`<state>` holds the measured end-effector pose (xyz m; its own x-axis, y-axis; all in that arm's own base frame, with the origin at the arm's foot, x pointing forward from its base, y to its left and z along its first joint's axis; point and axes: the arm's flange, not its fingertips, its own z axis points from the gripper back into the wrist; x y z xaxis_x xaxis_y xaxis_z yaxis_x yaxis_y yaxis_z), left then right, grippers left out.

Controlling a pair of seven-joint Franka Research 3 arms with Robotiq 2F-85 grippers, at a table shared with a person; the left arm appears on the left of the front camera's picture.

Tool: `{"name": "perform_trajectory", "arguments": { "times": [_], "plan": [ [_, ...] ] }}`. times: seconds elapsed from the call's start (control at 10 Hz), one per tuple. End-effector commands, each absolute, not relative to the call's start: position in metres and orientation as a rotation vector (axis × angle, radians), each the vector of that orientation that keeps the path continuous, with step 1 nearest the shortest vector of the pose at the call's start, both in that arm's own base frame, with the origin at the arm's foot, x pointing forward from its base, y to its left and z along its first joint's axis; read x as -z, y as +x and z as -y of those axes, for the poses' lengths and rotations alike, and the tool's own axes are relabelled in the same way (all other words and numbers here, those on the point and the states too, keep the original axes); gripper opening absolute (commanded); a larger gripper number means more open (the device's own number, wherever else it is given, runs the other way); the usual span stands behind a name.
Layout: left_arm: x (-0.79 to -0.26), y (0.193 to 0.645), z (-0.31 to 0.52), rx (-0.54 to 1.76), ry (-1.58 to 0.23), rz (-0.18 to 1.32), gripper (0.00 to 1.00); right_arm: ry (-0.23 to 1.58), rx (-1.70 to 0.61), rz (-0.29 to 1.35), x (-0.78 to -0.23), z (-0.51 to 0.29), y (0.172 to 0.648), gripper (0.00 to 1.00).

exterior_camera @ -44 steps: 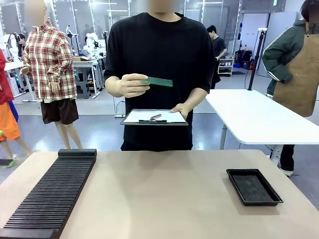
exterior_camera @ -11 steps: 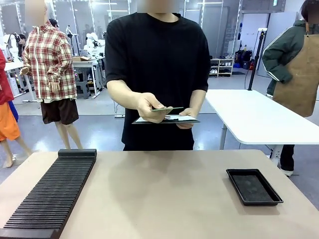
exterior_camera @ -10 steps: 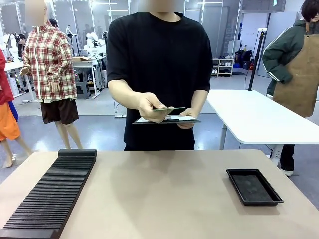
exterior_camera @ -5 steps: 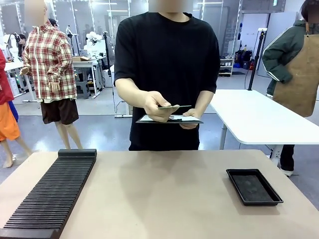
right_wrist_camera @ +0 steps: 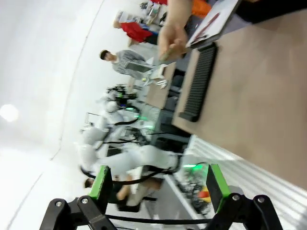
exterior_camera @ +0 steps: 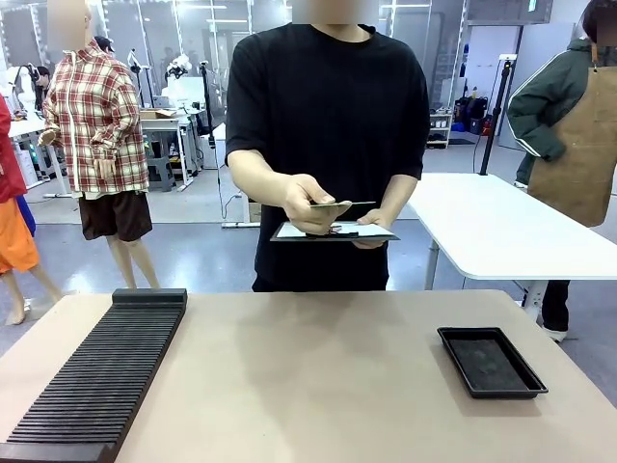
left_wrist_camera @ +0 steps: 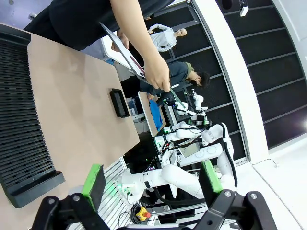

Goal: Inspect the PCB.
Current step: Pick up the Blank PCB that the human is holding.

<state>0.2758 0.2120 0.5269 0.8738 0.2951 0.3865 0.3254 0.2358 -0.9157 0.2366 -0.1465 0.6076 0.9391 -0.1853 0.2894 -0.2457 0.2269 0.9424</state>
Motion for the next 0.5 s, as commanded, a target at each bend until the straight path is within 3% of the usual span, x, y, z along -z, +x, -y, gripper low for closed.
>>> {"name": "perform_trajectory", "arguments": {
  "times": [0.0, 0.4],
  "plan": [
    [-0.528, 0.274, -0.210, 0.035, -1.354, 0.553, 1.00, 1.390, 0.096, 0.228, -0.653, 0.131, 0.258, 1.00],
    [-0.528, 0.274, -0.210, 0.035, -1.354, 0.553, 1.00, 1.355, 0.263, 0.131, -0.677, 0.090, 0.296, 1.00]
  ]
}}
